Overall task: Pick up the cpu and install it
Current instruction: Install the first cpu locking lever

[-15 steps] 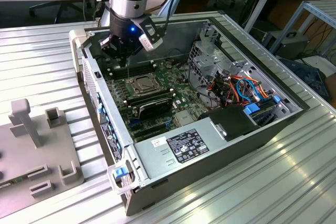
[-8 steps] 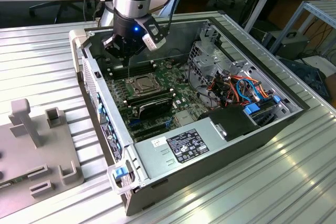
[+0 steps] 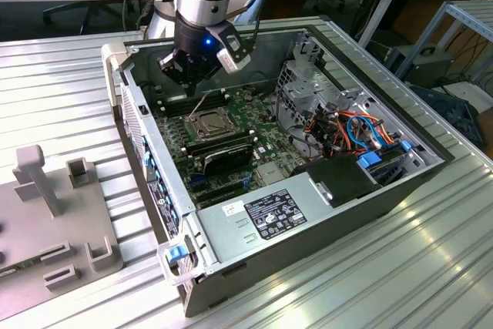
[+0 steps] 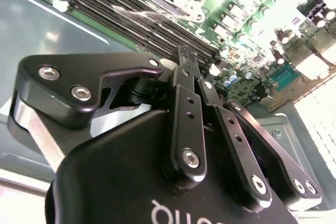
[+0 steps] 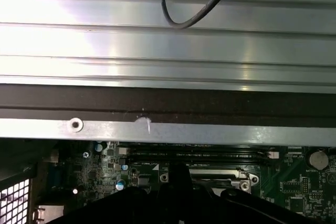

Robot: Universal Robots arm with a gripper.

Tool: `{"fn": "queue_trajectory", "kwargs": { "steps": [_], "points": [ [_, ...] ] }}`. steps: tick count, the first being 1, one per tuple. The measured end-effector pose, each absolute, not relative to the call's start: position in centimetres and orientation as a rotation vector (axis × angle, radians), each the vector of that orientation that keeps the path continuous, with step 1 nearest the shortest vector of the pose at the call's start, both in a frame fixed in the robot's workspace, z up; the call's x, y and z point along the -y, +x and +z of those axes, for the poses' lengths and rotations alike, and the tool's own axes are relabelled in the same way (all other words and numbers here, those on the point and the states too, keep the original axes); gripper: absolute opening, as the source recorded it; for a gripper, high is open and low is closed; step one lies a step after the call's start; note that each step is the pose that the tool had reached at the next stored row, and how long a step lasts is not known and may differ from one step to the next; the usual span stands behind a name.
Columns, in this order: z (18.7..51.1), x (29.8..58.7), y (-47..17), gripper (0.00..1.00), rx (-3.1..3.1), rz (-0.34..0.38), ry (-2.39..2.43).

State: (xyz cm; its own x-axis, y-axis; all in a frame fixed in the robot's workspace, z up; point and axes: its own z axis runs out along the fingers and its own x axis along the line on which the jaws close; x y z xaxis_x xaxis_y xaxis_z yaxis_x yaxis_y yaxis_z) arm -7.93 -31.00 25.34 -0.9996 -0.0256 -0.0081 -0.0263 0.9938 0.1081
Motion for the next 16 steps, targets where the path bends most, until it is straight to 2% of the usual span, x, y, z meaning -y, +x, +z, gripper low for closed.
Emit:
{"fn": "queue_trajectory", "kwargs": {
  "steps": [16],
  "points": [
    [24.2,31.4,-6.4,0.11,-3.129,0.192,-0.069]
  ]
}}
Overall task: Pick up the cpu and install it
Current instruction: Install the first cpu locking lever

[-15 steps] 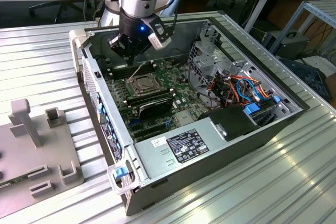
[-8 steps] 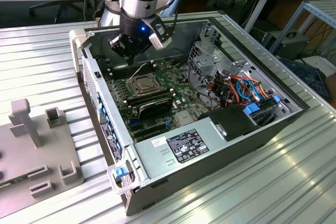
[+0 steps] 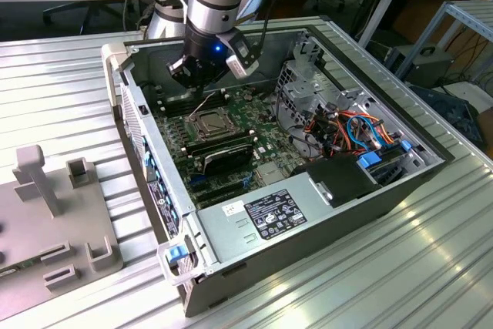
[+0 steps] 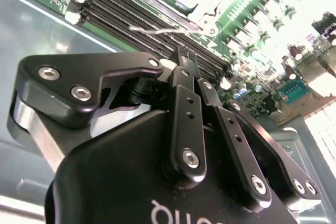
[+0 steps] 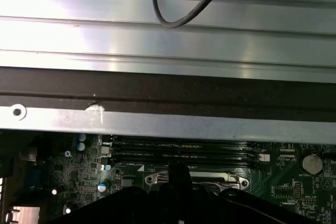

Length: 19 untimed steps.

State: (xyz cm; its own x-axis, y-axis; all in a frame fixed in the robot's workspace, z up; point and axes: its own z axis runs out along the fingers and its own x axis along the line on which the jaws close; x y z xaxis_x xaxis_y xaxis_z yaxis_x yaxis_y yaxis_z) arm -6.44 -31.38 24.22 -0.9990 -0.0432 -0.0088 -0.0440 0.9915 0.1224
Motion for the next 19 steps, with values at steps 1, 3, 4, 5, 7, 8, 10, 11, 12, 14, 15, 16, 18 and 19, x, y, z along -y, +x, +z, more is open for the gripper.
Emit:
{"fn": "queue_trajectory", "kwargs": {
  "steps": [1,3,4,5,7,8,10,11,12,14,15,16,18,19],
  "points": [
    [24.22,31.39,-6.44,0.11,-3.129,0.192,-0.068],
    [24.22,31.39,-6.43,0.11,-3.129,0.192,-0.068],
    [24.21,31.38,-6.43,0.11,-3.129,0.194,-0.068],
    [24.21,31.39,-6.43,0.11,-3.128,0.195,-0.068],
    [24.21,31.38,-6.43,0.11,-3.128,0.195,-0.068],
    [24.21,31.38,-6.43,0.11,-3.128,0.195,-0.068],
    [24.21,31.39,-6.43,0.11,-3.128,0.195,-0.068],
    [24.21,31.38,-6.43,0.11,-3.128,0.195,-0.068],
    [24.21,31.38,-6.43,0.11,-3.128,0.195,-0.068],
    [24.21,31.38,-6.43,0.11,-3.128,0.195,-0.068],
    [24.21,31.39,-6.42,0.11,-3.128,0.196,-0.068],
    [24.21,31.39,-6.38,0.11,-3.129,0.196,-0.069],
    [24.14,31.38,-6.23,0.11,-3.128,0.196,-0.068],
    [24.09,31.38,-6.2,0.11,-3.128,0.196,-0.068]
  ]
}}
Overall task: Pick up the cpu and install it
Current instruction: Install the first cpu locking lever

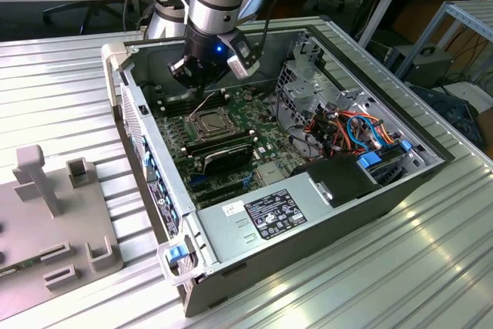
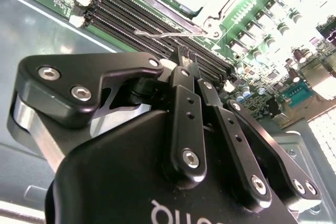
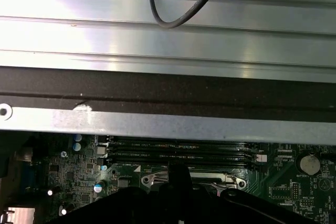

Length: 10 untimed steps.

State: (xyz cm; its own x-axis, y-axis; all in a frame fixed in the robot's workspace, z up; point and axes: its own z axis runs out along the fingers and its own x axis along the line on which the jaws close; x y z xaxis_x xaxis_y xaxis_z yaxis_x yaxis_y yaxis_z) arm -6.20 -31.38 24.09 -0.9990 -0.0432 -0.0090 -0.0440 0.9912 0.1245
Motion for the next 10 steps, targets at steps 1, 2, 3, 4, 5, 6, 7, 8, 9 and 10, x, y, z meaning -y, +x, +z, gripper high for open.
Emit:
{"fn": "queue_trajectory", "kwargs": {
  "steps": [1,2,3,4,5,6,7,8,9,10],
  "points": [
    [24.04,31.39,-6.17,0.11,-3.128,0.196,-0.069],
    [23.96,31.38,-6.12,0.11,-3.128,0.196,-0.069],
    [23.84,31.39,-6.02,0.11,-3.128,0.196,-0.068],
    [23.73,31.38,-5.91,0.11,-3.128,0.196,-0.068],
    [23.6,31.38,-5.72,0.11,-3.128,0.196,-0.068],
    [23.52,31.38,-5.62,0.11,-3.128,0.196,-0.069],
    [23.47,31.38,-5.54,0.11,-3.128,0.196,-0.069],
    [23.47,31.39,-5.54,0.11,-3.129,0.195,-0.069],
    [23.46,31.39,-5.54,0.11,-3.129,0.195,-0.068],
    [23.45,31.39,-5.54,0.11,-3.129,0.196,-0.068]
  ]
}}
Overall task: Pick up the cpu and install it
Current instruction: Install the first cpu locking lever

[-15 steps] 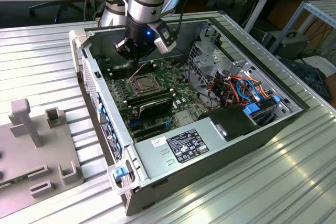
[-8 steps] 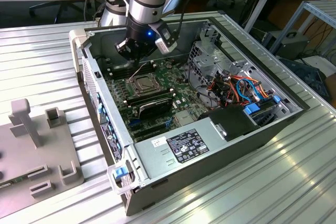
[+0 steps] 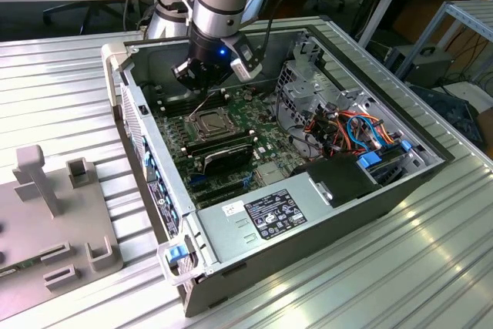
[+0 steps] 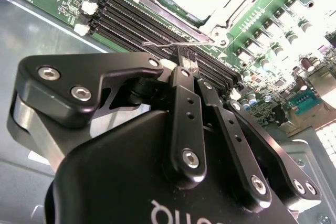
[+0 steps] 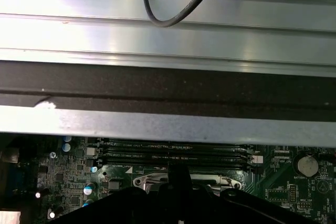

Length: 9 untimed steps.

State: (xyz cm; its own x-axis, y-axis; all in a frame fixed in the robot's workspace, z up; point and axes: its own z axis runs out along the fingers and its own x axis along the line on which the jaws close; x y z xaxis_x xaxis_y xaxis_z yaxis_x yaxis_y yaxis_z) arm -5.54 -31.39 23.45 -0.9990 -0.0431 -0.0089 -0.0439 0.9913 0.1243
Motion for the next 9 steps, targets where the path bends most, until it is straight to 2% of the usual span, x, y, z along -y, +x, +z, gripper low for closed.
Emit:
{"fn": "queue_trajectory", "kwargs": {
  "steps": [9],
  "points": [
    [23.34,31.39,-5.39,0.11,-3.128,0.196,-0.068]
  ]
}}
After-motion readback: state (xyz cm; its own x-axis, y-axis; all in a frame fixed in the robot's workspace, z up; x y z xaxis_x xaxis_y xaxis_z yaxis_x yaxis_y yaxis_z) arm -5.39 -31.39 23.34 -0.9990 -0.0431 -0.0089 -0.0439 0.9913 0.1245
